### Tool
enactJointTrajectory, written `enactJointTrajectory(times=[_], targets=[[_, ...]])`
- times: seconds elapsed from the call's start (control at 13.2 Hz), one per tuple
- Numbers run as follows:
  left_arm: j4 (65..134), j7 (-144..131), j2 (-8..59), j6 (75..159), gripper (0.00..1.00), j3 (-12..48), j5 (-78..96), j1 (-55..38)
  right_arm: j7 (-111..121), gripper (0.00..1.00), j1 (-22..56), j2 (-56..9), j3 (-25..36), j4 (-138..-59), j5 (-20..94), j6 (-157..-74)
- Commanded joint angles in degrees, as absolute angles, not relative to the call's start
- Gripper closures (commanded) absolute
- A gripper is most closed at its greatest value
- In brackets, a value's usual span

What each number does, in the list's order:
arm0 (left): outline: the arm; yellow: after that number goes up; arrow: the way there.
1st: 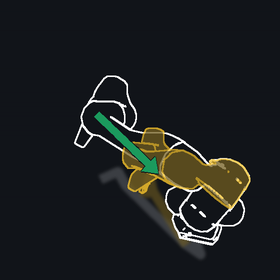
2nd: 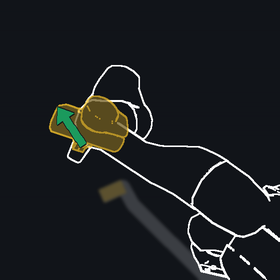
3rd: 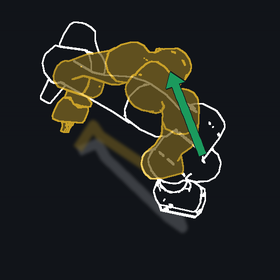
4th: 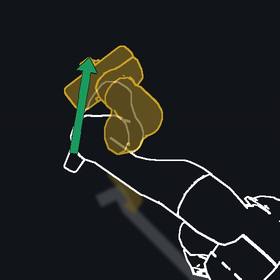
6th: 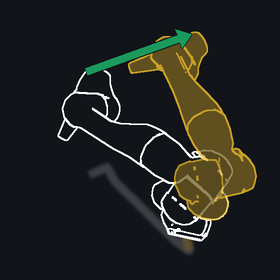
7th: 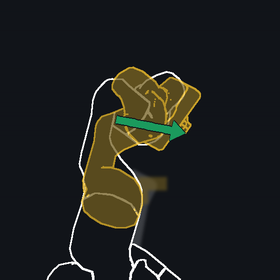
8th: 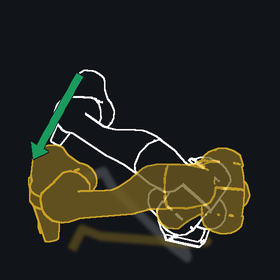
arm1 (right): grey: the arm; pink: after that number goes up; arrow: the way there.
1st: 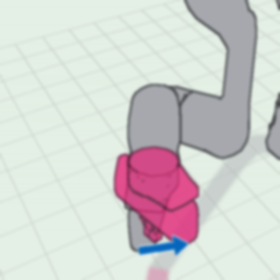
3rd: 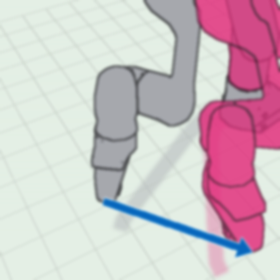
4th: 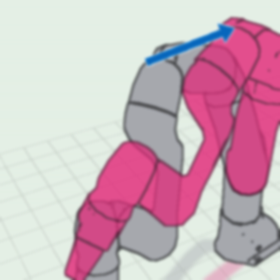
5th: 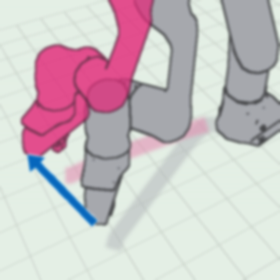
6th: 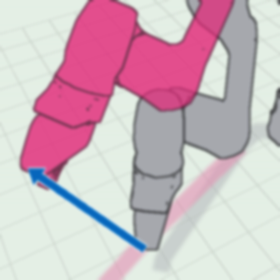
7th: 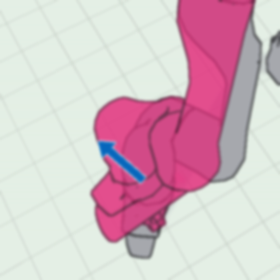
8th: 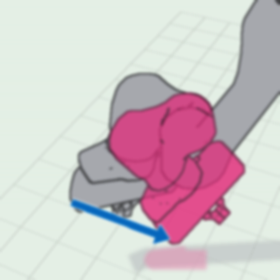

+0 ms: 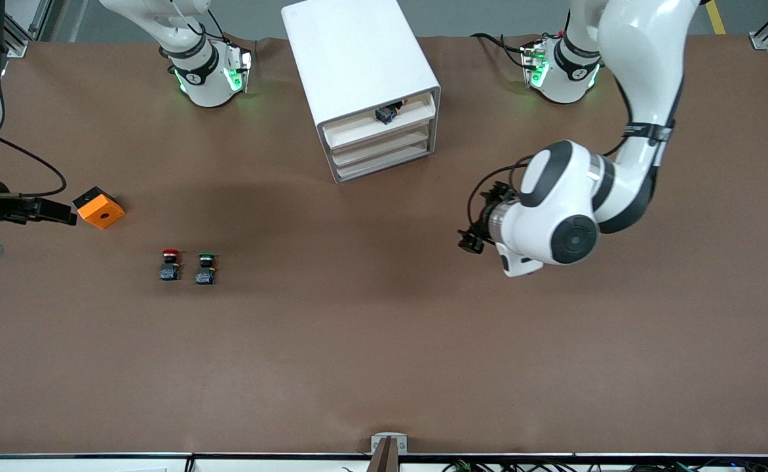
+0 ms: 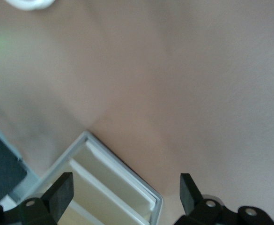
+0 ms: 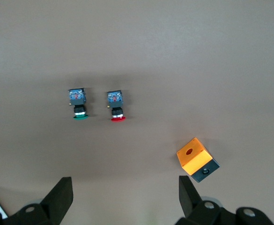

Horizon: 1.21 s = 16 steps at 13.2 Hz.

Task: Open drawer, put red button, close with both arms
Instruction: 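Reach the left gripper to the drawer handle while the right gripper reaches the red button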

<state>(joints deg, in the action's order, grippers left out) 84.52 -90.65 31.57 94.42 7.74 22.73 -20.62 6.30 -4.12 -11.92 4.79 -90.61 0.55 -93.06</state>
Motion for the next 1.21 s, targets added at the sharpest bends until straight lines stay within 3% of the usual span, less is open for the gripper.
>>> enactJointTrajectory(times=[0.0,0.3,0.53,0.75,0.91,1.13], targets=[[82.97,-105.24,35.06,93.52,0.0,7.38,28.02,-22.67,6.25,0.0,-4.05,-11.95,4.22,-91.3,0.7,-94.73],[82.88,-115.47,37.88,93.52,0.0,7.38,33.38,-28.03,3.79,0.0,-3.35,-10.81,3.96,-104.11,2.8,-110.25],[83.5,-118.9,38.76,92.64,0.0,7.38,39.44,-29.79,0.1,0.0,-0.62,-10.63,3.96,-116.15,2.81,-129.74],[83.5,-125.23,41.74,92.64,0.01,7.38,46.21,-30.32,-0.18,0.0,1.31,-14.92,3.96,-119.79,2.81,-141.74],[83.5,-127.25,43.24,92.46,0.07,7.38,47.11,-31.98,0.44,0.0,1.49,-18.27,3.96,-119.71,2.73,-144.92],[83.5,-129.81,45.17,91.94,0.3,7.38,47.37,-33.31,2.27,0.0,1.67,-23.8,4.04,-119.27,1.59,-150.19]])
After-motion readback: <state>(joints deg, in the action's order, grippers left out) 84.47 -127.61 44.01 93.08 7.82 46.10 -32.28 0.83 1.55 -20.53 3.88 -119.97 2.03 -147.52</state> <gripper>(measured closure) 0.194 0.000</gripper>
